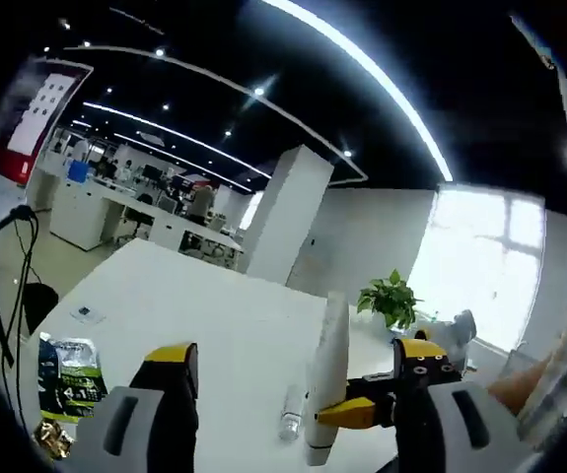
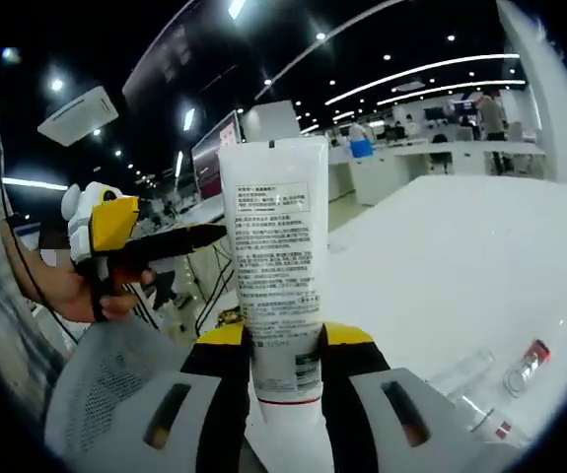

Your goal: Arrange the skincare products in the storage area until every visible bottle or jar stands upright without overlapping.

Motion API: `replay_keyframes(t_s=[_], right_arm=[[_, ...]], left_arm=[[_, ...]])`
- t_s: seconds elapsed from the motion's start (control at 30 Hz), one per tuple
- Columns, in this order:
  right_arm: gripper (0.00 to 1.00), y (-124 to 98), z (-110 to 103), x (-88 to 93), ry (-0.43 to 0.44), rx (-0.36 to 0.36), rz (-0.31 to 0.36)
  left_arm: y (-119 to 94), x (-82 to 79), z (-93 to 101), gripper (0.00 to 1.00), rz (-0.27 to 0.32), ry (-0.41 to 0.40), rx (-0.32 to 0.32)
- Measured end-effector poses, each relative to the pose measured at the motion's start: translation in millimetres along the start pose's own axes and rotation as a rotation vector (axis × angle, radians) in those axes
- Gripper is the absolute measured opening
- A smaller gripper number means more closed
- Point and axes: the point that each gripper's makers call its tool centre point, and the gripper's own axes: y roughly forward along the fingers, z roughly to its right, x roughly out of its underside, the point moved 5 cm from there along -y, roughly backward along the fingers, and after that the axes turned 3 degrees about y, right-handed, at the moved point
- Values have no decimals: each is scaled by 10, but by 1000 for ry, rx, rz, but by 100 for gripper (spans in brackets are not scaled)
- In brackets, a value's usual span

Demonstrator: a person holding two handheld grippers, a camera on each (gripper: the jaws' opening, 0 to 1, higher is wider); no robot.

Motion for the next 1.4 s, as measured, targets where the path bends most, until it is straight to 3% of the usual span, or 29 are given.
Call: replay_keyframes(t_s=[0.1,0.2,0.23,0.27,0.3,0.33,0.47,0.7,0.97,1.13,1.3,1.4], right_arm=[[25,-8,-79,69,27,-24,10],[25,-10,-160,170,50,-68,17],[25,0,-158,183,55,-68,8],[26,6,-164,182,67,-62,-19],[26,16,-168,156,28,-63,-16],[26,30,-160,139,-15,-65,3],[26,61,-209,186,19,-87,-25],[26,72,-334,169,14,-171,-16],[27,116,-518,265,12,-267,-75],[27,92,-614,311,9,-312,-104],[27,115,-690,364,29,-355,-133],[27,128,-738,376,41,-381,-142]], left_arm=[[42,103,-8,87,-64,54,17],[93,201,6,86,-98,54,23],[101,271,19,85,-148,89,28],[121,292,51,86,-153,91,45],[138,321,93,85,-167,94,64],[141,326,105,85,-167,95,68],[115,390,195,85,-203,98,126],[95,388,161,86,-209,51,143],[89,441,240,86,-237,30,203],[67,489,340,75,-275,-20,277],[52,508,357,60,-288,-7,302],[45,505,363,57,-286,-9,307]])
